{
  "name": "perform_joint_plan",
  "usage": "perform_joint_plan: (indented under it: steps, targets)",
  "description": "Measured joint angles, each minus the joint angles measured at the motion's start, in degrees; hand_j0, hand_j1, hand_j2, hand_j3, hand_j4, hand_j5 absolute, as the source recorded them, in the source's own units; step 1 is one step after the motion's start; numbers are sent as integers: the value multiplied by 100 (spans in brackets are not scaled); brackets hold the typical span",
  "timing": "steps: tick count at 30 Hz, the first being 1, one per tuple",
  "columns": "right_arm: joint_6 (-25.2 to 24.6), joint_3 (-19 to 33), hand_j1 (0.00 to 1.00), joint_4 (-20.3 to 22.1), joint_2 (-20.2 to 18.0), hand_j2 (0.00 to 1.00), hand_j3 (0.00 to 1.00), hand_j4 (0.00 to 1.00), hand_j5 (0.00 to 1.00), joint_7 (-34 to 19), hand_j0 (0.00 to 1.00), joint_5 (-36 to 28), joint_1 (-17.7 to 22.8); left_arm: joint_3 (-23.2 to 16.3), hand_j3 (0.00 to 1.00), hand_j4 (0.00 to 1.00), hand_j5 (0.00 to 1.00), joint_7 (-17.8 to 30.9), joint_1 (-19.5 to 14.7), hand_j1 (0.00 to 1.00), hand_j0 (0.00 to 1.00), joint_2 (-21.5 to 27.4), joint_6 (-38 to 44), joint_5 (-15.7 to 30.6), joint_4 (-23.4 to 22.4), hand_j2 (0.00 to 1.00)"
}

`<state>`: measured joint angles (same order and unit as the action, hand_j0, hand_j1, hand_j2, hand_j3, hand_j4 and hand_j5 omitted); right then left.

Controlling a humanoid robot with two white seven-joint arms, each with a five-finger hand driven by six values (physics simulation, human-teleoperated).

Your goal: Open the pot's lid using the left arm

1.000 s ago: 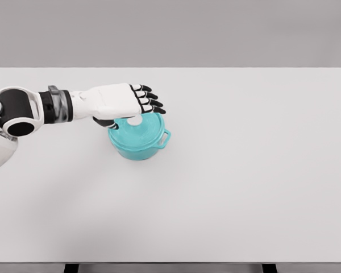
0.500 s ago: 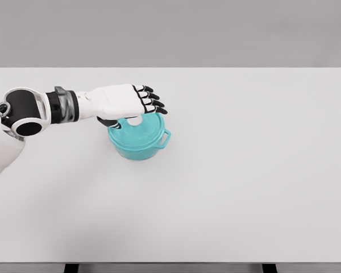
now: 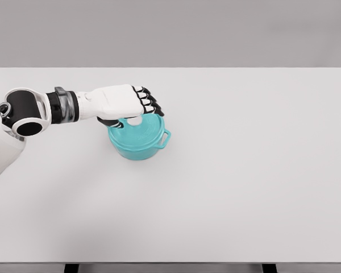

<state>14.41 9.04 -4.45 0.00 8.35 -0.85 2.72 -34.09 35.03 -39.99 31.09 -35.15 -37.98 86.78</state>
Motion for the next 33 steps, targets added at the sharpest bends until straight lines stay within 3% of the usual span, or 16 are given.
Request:
perform_joint_plan:
  steps: [15, 33]
  targets:
    - [0, 0, 100, 0, 0, 100, 100, 100, 100, 0, 100, 0, 0, -15, 91, 91, 91, 0, 35, 91, 91, 51, 0, 94, 111, 91]
    - [0, 0, 100, 1, 0, 100, 100, 100, 100, 0, 100, 0, 0, -23, 82, 82, 82, 0, 62, 82, 82, 60, 0, 103, 129, 82]
